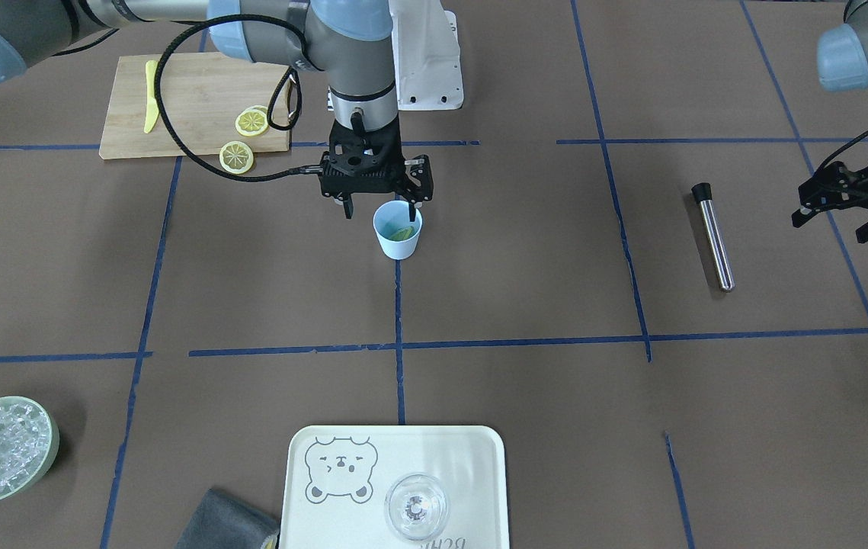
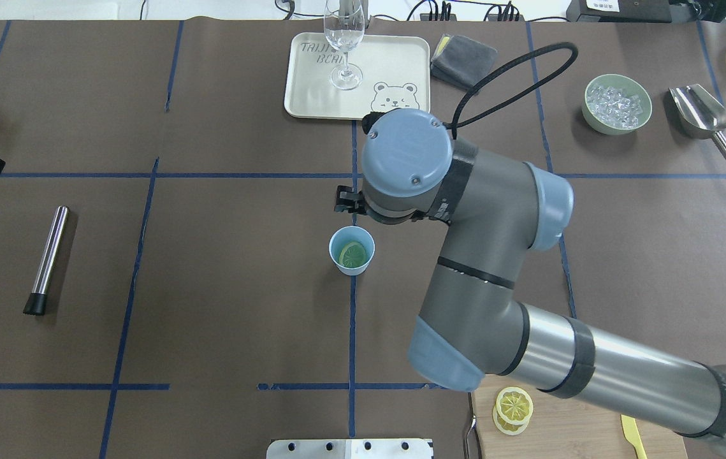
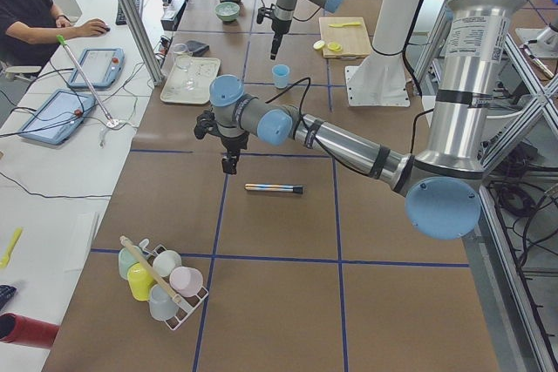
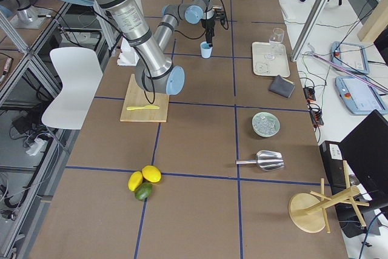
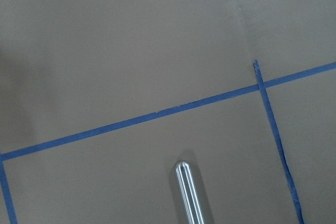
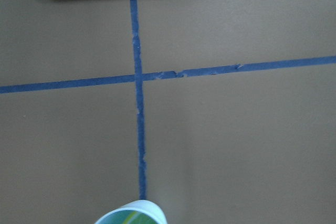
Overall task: Squeeze lemon into cup
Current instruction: 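Withdraw the right arm while the left gripper grasps the metal muddler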
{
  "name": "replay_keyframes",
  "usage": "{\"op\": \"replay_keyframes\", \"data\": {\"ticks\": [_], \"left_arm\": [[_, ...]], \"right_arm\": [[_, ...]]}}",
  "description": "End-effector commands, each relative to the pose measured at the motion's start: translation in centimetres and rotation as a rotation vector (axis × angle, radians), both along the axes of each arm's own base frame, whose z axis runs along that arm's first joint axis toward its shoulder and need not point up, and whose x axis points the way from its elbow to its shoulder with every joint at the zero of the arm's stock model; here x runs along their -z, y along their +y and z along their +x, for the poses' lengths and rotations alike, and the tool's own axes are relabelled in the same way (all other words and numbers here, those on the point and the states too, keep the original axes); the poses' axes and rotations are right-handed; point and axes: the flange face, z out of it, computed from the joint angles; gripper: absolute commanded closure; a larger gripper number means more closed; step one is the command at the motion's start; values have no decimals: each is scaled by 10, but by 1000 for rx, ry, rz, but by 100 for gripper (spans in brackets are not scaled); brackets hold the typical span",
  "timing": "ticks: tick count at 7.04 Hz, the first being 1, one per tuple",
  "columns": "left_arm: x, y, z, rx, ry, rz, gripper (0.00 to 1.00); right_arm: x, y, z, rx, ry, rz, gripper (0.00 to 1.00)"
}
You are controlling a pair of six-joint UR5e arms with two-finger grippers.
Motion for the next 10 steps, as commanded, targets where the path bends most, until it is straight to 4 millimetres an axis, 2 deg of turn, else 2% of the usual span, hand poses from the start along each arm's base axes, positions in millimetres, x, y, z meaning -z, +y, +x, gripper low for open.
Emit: {"op": "replay_keyframes", "data": {"ticks": [1, 2, 3, 5, 6, 7, 9, 10], "left_arm": [[-27, 21, 71, -47, -40, -141, 0], [-34, 26, 86, -17, -98, -161, 0], [-48, 30, 100, -2, -123, -216, 0], [-81, 23, 109, -7, -115, -213, 0], [-90, 20, 113, -8, -109, -207, 0], [-92, 19, 124, -24, -110, -208, 0], [-89, 10, 138, -19, -113, -222, 0], [-89, 12, 143, -25, -115, -223, 1]], "right_arm": [[-35, -29, 82, 84, 31, 20, 0], [-51, -45, 125, 109, 19, 18, 0], [-66, -60, 164, 144, 13, 35, 0], [-104, -79, 222, 208, 27, 65, 0], [-118, -80, 236, 240, 11, 58, 0], [-118, -82, 248, 233, -6, 53, 0], [-117, -81, 248, 233, -9, 54, 0], [-117, -82, 249, 231, -8, 54, 0]]}}
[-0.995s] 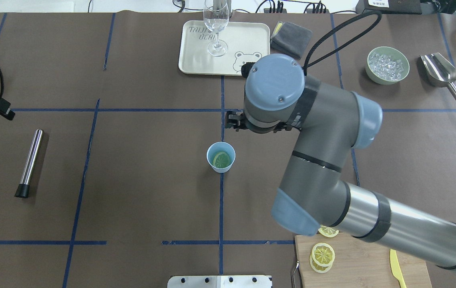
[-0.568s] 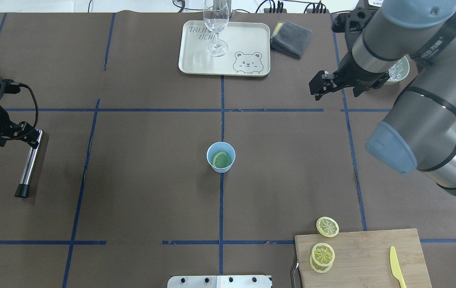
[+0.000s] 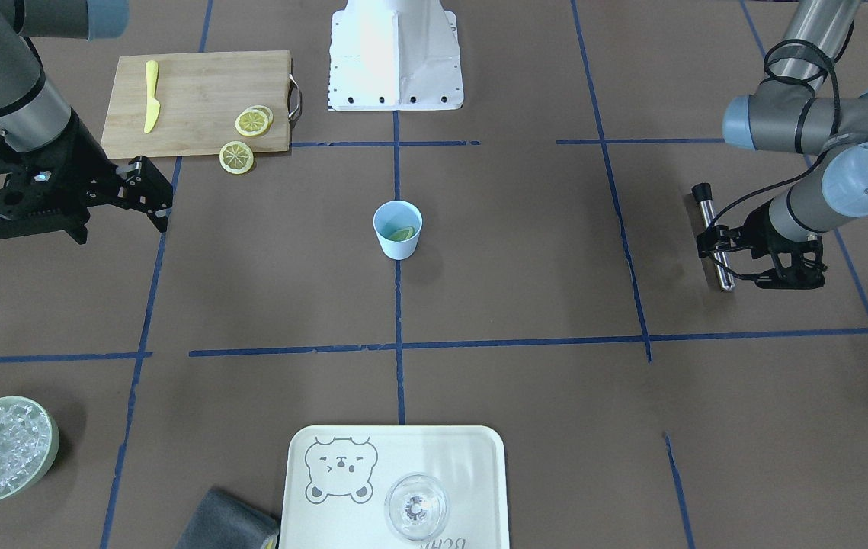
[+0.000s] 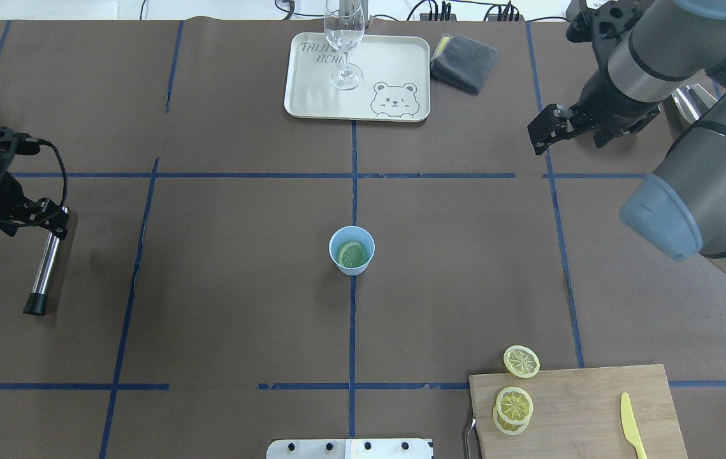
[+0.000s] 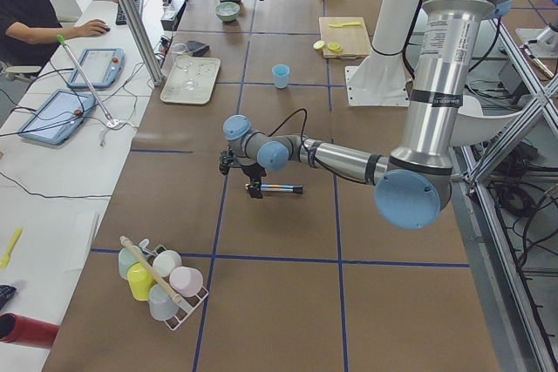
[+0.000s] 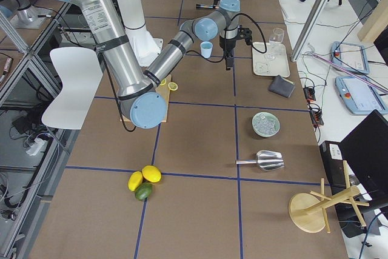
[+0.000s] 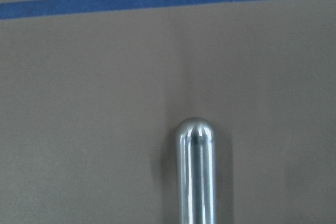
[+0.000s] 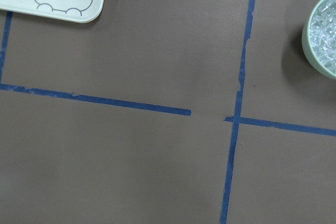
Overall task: Squeeze lemon into cup
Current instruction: 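Withdraw the right arm while the left gripper grasps the metal muddler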
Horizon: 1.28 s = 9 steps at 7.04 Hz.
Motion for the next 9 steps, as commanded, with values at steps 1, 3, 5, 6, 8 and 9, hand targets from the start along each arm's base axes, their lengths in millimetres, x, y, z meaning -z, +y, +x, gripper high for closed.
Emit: {"op": "replay_keyframes", "data": {"ticks": [1, 3, 5, 6, 8, 9], "left_arm": [[1, 0, 7, -3, -2, -4, 16], [1, 0, 7, -9, 0, 1, 56], [-1, 0, 7, -12, -3, 3, 76], [-1, 0, 7, -12, -3, 3, 78], [16, 2, 4, -6, 9, 26, 100], [46, 5, 0, -3, 21, 42, 100]], "right_arm": [[0, -1, 2, -2, -1, 0, 0], [3, -1, 6, -9, -4, 4, 0], [4, 0, 10, -12, -5, 3, 0], [4, 0, 10, -12, -5, 3, 0], [5, -2, 14, -19, -6, 2, 0], [3, -3, 17, -23, -6, -2, 0]]}}
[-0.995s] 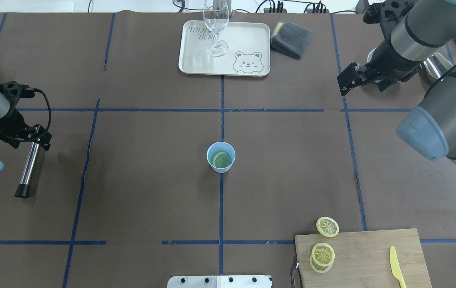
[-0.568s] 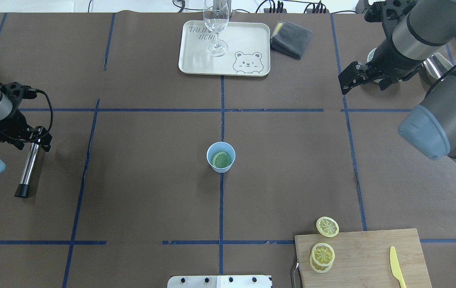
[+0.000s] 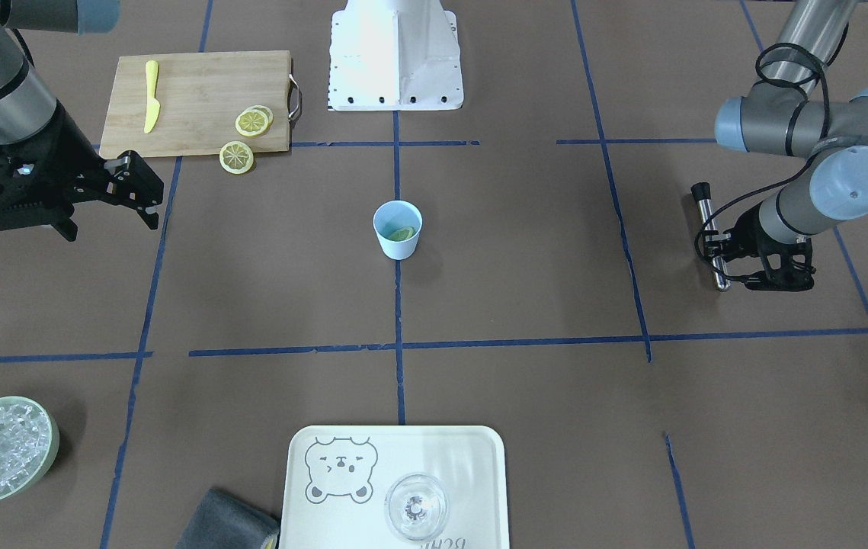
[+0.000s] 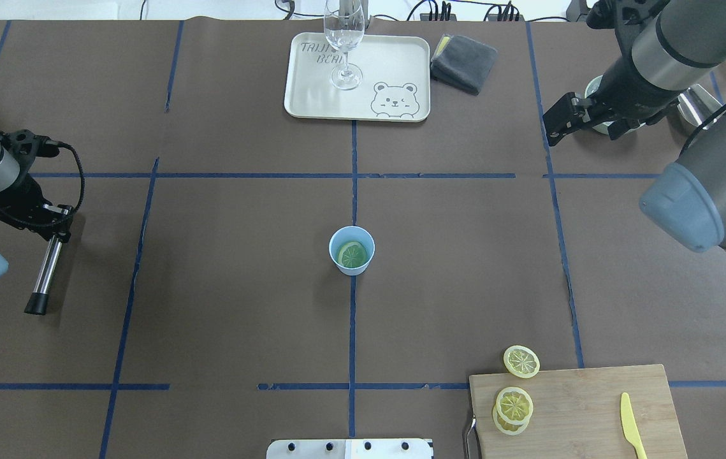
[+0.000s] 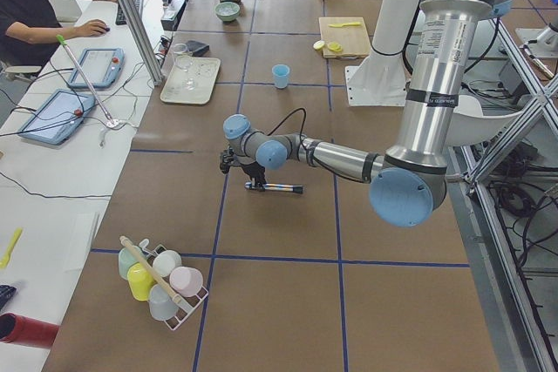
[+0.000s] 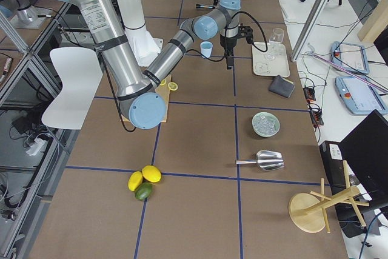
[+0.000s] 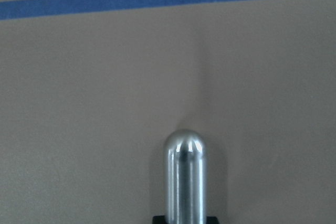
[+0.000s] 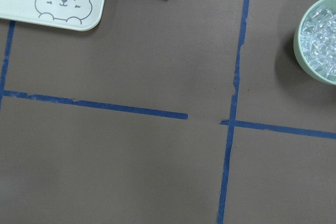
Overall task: Squeeze lemon into cup
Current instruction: 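Lift the metal muddler upright with the left gripper while right arm withdraws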
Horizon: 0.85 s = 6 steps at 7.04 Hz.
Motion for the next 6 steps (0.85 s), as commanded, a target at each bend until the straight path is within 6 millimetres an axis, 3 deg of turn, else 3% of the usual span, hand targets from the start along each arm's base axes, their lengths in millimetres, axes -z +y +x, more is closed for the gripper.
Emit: {"op": "replay_keyframes", "data": {"ticks": [1, 2, 3, 5, 6], "left_arm": [[57, 2, -13, 26, -19, 43, 100], [114, -14, -13, 85, -52, 205, 100], [165, -43, -13, 183, -137, 378, 100], [257, -59, -8, 250, -70, 521, 100], [301, -62, -11, 354, -57, 575, 100]], "right_arm": [[-10, -3, 12, -12, -3, -23, 0], [-20, -4, 24, -21, -8, -46, 0], [-26, -6, 35, -33, -10, -55, 0], [-58, 0, 63, -38, 17, -64, 0], [-82, 1, 89, -33, 41, -53, 0]]}}
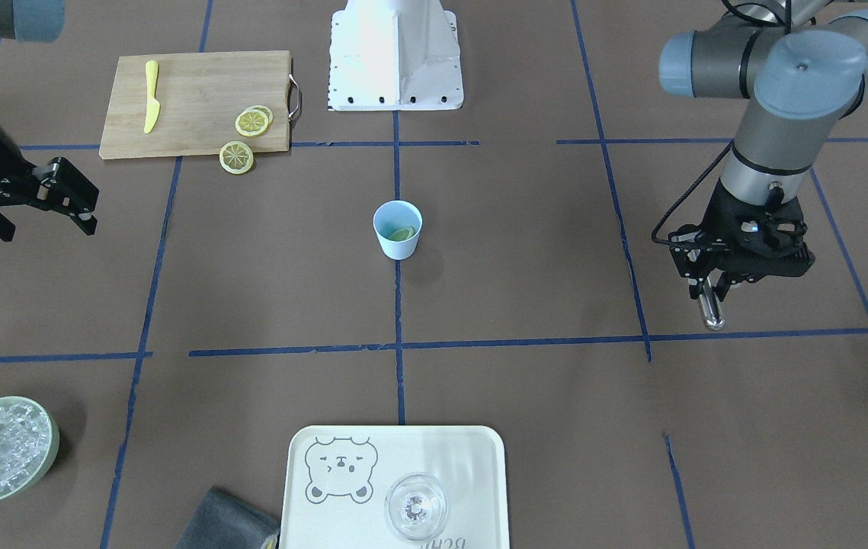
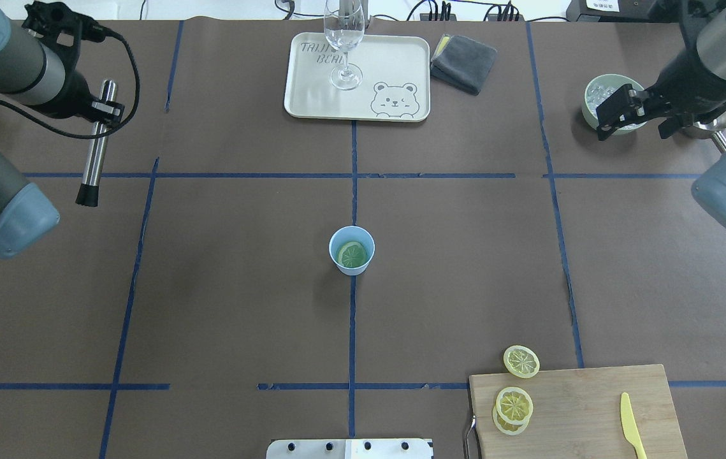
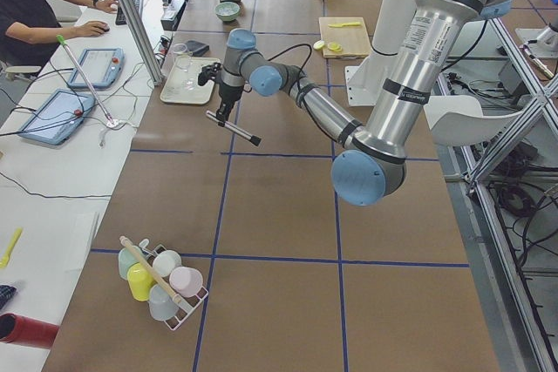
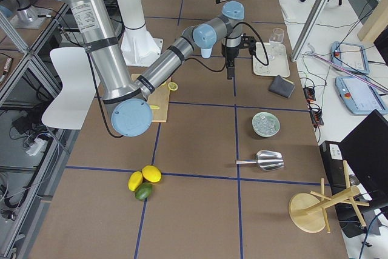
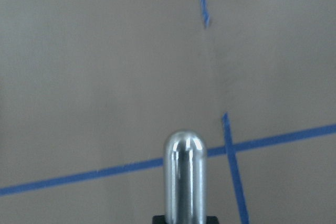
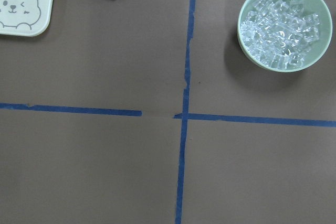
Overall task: Squeeze lemon into cup
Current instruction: 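Lift the metal muddler upright with the left gripper while right arm withdraws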
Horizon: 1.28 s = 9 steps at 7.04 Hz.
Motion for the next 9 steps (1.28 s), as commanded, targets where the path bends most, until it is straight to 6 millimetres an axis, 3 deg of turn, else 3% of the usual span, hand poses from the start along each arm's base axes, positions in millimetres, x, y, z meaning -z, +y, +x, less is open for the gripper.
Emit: {"op": "replay_keyframes", "data": {"ticks": [1, 3, 4, 6, 7, 8, 9], "left_arm": [[94, 11, 14, 140, 93, 126, 100], [148, 22, 23, 147, 192, 290, 100], [170, 39, 34, 160, 297, 402, 100], [191, 61, 44, 276, 403, 574, 100], [198, 67, 41, 278, 453, 609, 100], [203, 82, 51, 258, 520, 641, 100], [206, 101, 56, 277, 564, 670, 100]], "right_arm": [[-56, 10, 50, 48, 26, -1, 0], [-108, 14, 127, 57, 26, 11, 0], [-146, 12, 162, 65, 24, -3, 0], [-217, 1, 220, 107, -35, -8, 0], [-246, 5, 243, 112, -34, -13, 0], [-266, 7, 246, 106, -35, -52, 0], [-269, 8, 247, 105, -34, -58, 0]]}}
